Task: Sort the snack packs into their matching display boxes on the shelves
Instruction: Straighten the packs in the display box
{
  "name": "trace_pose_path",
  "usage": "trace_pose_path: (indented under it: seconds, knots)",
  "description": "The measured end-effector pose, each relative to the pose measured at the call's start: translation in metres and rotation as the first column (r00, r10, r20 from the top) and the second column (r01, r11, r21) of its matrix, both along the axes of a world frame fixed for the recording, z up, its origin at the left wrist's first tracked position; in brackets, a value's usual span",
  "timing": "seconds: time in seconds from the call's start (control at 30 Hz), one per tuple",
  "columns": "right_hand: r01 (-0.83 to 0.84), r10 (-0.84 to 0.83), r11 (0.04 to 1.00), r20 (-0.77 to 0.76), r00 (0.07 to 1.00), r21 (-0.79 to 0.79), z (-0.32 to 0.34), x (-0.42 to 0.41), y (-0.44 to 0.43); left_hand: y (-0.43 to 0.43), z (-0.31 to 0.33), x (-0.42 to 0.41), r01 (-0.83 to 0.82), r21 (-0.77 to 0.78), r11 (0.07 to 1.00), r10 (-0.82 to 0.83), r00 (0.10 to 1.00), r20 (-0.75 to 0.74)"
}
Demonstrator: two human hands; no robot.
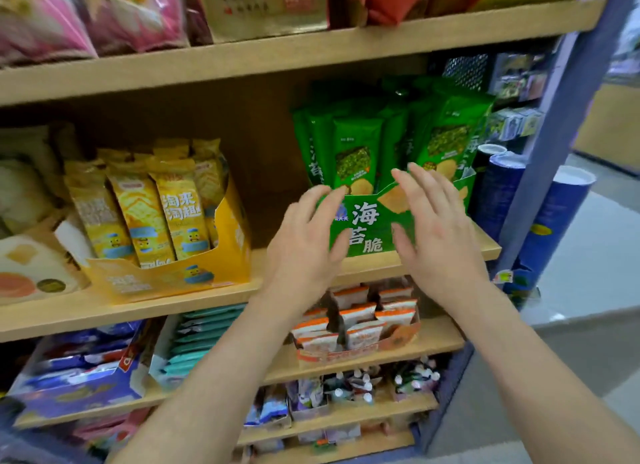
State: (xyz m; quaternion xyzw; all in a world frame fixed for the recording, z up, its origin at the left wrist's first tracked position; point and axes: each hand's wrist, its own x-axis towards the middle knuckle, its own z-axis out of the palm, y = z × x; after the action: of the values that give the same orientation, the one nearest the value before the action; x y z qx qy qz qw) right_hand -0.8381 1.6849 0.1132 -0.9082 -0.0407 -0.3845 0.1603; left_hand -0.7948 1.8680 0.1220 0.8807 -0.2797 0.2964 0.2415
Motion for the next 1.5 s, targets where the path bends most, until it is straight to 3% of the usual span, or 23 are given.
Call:
trace_pose_path:
  seconds: [0.1,0.2,0.33,0.43,0.57,0.73,0.9,1.07,1.13,1.2,1.27,1.4,1.43,1.5]
  knots:
    - [0.094,-0.113,0.989,-0.181,0.977,-0.111,0.014,0.02,-0.005,-0.017,0.02,0.019,-0.091,0.149,0.985,0.116,0.979,-0.165]
    - [0.064,-0.073,0.995,-0.132,0.989,-0.074,0.017,0.025,-0.004,-0.014,0.028,0.021,-0.093,0.148,0.984,0.118,0.979,-0.168]
    - [-0.064,0.063,0.996,-0.021,0.998,-0.061,0.015,0.006,0.007,0.012,0.03,-0.002,-0.12,0.052,0.991,0.127,0.978,-0.165]
    - [-0.147,0.148,0.986,0.016,0.989,-0.075,0.007,-0.014,0.019,0.025,0.028,-0.024,-0.124,-0.128,0.984,0.117,0.991,-0.061]
    - [-0.205,0.208,0.976,0.042,0.977,-0.07,0.002,-0.033,0.028,0.013,0.044,-0.041,-0.091,-0.346,0.934,0.039,0.987,-0.156]
    - [-0.233,0.235,0.972,0.044,0.971,-0.039,0.004,-0.045,0.032,0.015,0.049,-0.018,-0.127,-0.32,0.939,0.069,0.98,-0.185]
    - [-0.152,0.154,0.988,0.098,0.983,-0.033,0.003,-0.036,0.045,0.03,0.049,0.01,-0.005,-0.392,0.92,-0.086,0.973,-0.215]
    - [-0.071,0.07,0.997,0.085,0.994,0.004,0.006,-0.005,0.043,0.042,0.054,0.021,0.007,-0.364,0.931,-0.146,0.923,-0.357]
    - [-0.057,0.055,0.998,0.076,0.996,0.023,0.007,0.002,0.043,0.063,0.044,0.011,-0.039,-0.333,0.942,-0.074,0.945,-0.319]
    - [-0.046,0.044,0.998,0.065,0.997,0.043,0.008,0.005,0.044,0.095,0.03,0.0,-0.153,-0.213,0.965,0.127,0.984,-0.128]
    - [-0.017,0.014,0.999,0.057,0.998,0.047,0.008,0.007,0.047,0.128,0.015,-0.005,-0.266,-0.133,0.955,0.27,0.963,0.013]
    - [0.087,-0.088,0.994,0.008,0.996,0.065,0.012,0.002,0.059,0.16,0.014,-0.002,-0.417,-0.279,0.865,0.38,0.907,-0.179]
    - [0.107,-0.11,0.991,0.029,0.994,0.085,0.016,-0.001,0.066,0.162,0.02,0.001,-0.427,-0.272,0.862,0.399,0.904,-0.153]
    - [0.031,-0.043,0.994,0.117,0.992,0.109,0.029,-0.006,0.089,0.163,0.035,0.009,-0.455,-0.117,0.883,0.459,0.888,0.011]
